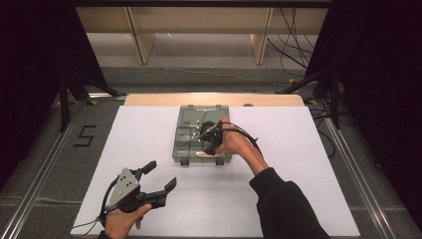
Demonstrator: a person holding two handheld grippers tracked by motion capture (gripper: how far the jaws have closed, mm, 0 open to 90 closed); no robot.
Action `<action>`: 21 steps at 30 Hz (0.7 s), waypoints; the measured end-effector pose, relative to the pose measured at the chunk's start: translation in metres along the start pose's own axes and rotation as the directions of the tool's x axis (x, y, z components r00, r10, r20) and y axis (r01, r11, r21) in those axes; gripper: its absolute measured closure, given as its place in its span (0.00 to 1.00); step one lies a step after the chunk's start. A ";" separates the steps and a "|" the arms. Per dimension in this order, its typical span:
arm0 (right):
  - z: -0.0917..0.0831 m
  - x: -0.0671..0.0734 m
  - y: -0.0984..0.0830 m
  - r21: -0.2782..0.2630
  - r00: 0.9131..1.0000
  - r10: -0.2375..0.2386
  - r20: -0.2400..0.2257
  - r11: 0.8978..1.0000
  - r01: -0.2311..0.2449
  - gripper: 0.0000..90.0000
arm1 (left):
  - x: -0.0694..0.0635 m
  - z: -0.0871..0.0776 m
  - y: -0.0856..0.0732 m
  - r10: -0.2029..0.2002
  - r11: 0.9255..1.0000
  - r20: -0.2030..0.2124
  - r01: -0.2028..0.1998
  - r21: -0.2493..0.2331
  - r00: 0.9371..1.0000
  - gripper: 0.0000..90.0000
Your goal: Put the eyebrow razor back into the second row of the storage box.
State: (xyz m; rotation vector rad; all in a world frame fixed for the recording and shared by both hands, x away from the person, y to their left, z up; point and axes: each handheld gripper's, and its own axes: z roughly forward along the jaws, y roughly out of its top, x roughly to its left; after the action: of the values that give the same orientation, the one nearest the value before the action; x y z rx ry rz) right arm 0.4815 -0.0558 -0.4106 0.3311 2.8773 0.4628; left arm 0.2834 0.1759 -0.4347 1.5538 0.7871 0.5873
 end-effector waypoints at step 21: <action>-0.035 0.018 -0.016 -0.106 0.998 0.056 0.030 0.993 -0.053 0.45 | 0.000 0.000 0.000 0.004 1.000 -0.002 -0.004 0.001 1.000 0.18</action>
State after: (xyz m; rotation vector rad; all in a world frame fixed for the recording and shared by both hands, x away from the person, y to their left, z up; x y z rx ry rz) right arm 0.4530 -0.0758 -0.3858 0.3967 2.8047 0.6102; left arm 0.2836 0.1764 -0.4349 1.5563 0.7859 0.5918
